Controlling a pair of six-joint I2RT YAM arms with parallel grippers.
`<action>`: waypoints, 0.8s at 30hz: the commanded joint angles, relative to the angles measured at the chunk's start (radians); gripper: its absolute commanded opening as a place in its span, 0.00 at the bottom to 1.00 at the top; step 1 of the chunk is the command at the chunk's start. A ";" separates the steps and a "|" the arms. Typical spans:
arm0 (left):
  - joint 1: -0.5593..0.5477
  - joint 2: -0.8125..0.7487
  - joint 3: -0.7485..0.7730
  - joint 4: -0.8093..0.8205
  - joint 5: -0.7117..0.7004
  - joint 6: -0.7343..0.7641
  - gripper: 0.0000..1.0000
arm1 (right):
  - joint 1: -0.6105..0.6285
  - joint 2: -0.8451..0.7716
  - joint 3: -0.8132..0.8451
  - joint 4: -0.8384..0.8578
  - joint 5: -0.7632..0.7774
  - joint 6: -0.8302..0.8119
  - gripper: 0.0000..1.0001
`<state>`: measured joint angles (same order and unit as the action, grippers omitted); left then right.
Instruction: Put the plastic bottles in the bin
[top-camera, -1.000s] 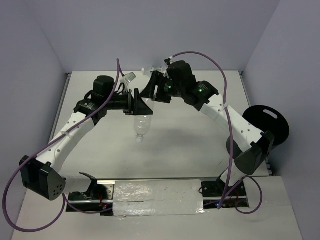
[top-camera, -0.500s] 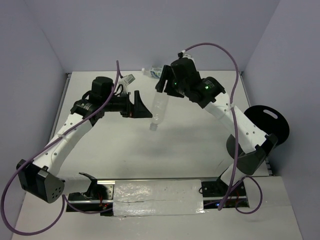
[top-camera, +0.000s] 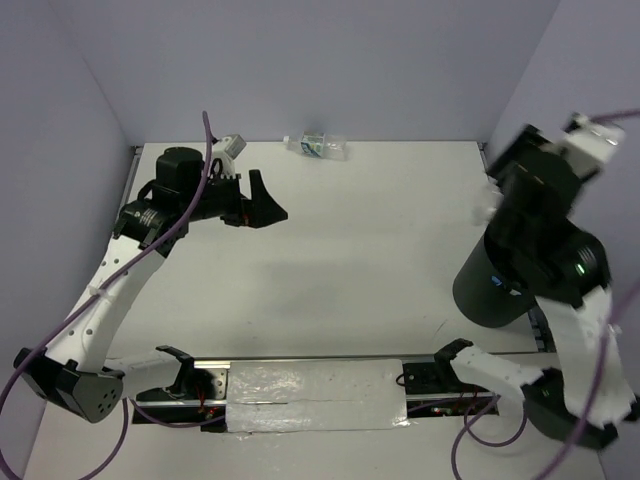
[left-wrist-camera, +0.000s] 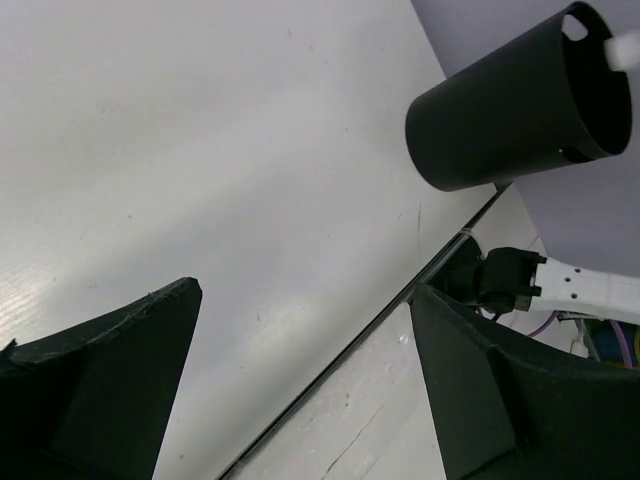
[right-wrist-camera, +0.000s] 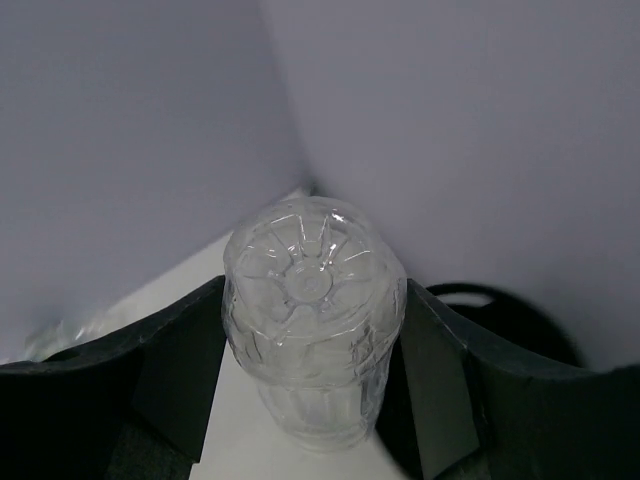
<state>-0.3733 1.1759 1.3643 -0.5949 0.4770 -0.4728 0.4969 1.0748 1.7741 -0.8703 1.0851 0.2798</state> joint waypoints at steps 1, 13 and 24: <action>0.008 0.017 -0.019 0.033 -0.014 -0.004 0.99 | -0.012 -0.191 -0.164 0.335 0.321 -0.414 0.45; 0.008 0.054 -0.051 0.081 0.021 -0.027 0.99 | -0.159 -0.389 -0.565 0.679 0.331 -0.544 0.47; 0.008 0.048 -0.088 0.083 0.023 -0.026 0.99 | -0.189 -0.377 -0.651 0.370 0.286 -0.205 0.67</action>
<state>-0.3695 1.2331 1.2873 -0.5518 0.4770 -0.5007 0.3176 0.7033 1.1542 -0.3931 1.3743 -0.0696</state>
